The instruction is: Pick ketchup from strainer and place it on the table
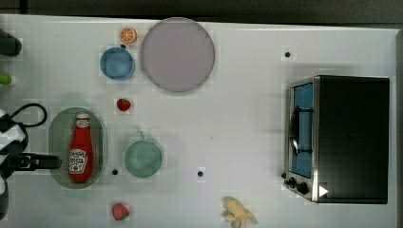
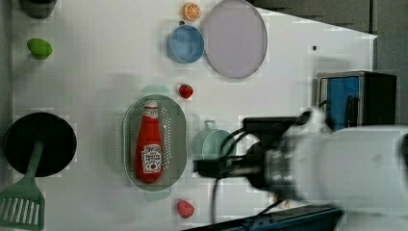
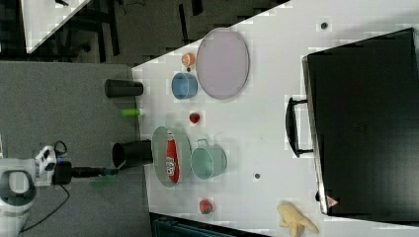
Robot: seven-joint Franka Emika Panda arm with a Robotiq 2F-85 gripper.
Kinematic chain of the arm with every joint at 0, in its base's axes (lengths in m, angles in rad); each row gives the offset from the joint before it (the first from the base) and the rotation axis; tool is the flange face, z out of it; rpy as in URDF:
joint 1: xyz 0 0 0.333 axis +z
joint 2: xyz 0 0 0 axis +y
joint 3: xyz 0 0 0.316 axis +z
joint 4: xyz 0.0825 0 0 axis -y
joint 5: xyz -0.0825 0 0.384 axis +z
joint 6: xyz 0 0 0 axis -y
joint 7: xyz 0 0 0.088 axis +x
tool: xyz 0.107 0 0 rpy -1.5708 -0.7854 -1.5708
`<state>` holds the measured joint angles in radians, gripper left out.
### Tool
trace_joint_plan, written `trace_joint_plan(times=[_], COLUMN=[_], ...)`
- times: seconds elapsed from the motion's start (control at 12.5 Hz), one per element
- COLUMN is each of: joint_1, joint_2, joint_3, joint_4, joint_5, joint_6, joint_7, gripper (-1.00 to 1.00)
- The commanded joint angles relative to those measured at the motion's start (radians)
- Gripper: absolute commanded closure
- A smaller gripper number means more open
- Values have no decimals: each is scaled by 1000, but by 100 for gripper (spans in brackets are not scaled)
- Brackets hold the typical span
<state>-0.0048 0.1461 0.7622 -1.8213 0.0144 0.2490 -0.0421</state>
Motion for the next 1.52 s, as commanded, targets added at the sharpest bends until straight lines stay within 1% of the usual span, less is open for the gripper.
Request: trace_joint_plan(times=[0.08,0.4,0.64,0.8,1.12,1.36,1.52], joint_1=[15,32,33,34,37,54,75], joint_2=[65,133,211,269,368,431,452], joint_3=[-11,-12,-17,-25,-48,-78,-106], joint_4=[-104,-276,-357,-374,-373,-370,-369], joint_5=[-24,-125,-163,-185,-227,-244,-251], joint_6=[160,444,652,722,749,835,848], joint_7=[140,164,194,223,251,251,251], gripper=[-100,-100,-100,-100,-100,-100,-100])
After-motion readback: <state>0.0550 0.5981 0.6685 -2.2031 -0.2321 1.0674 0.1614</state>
